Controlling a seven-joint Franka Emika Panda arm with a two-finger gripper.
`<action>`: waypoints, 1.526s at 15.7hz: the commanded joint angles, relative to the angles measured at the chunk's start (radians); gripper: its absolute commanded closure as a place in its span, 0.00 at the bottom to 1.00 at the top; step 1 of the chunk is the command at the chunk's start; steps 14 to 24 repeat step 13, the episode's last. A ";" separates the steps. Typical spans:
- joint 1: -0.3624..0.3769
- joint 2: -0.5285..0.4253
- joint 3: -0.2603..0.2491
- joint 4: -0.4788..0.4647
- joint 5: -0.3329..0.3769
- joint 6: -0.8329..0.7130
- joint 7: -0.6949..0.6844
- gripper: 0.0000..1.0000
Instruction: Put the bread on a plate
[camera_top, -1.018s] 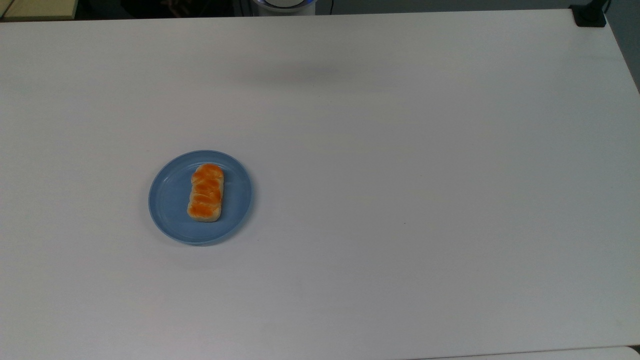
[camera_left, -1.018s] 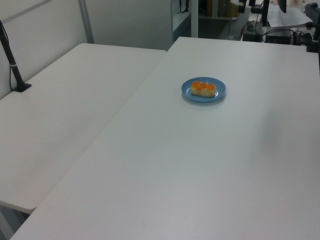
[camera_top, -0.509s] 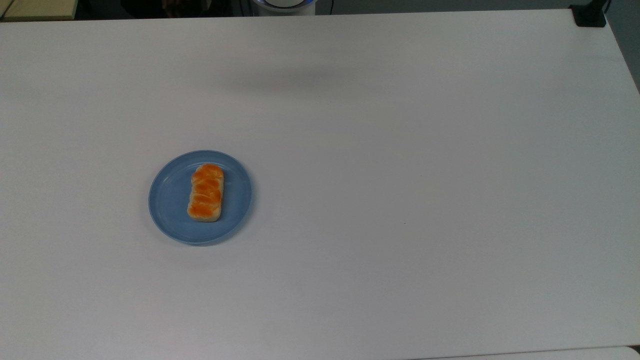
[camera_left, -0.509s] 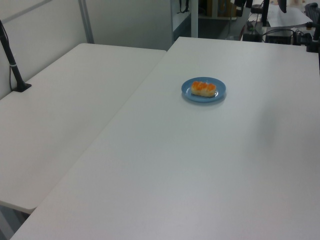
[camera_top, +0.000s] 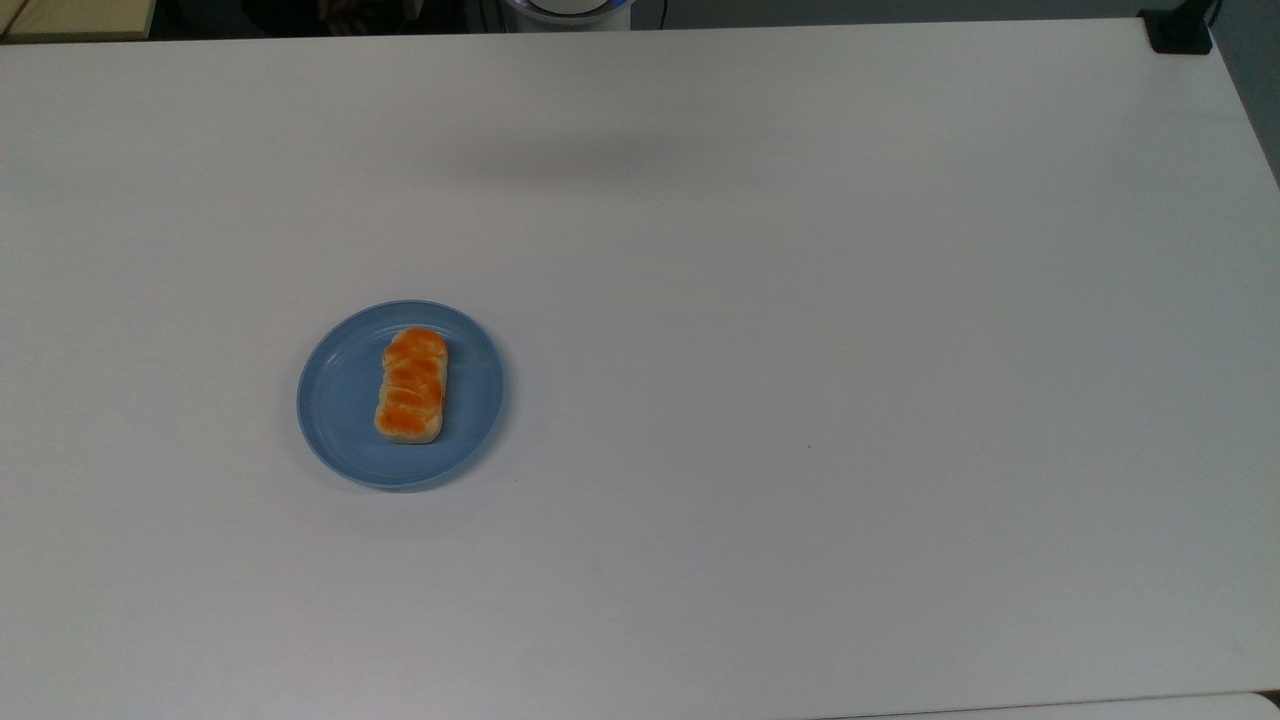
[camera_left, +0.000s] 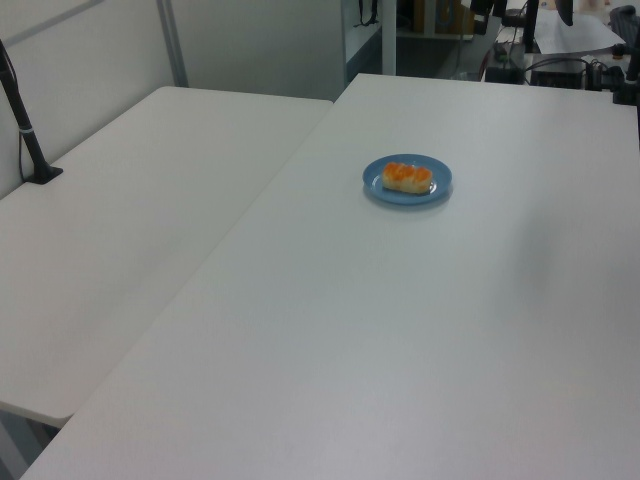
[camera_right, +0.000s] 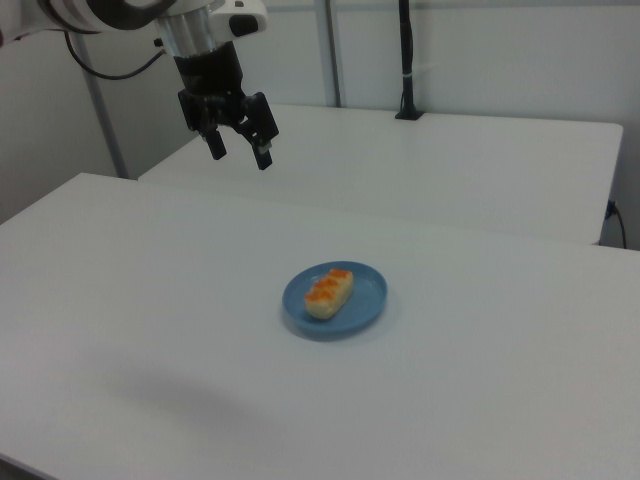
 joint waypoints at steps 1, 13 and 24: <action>0.010 -0.036 -0.011 -0.025 -0.006 -0.043 0.013 0.00; 0.016 -0.048 -0.046 -0.030 0.050 -0.058 0.045 0.00; 0.016 -0.048 -0.046 -0.030 0.050 -0.058 0.045 0.00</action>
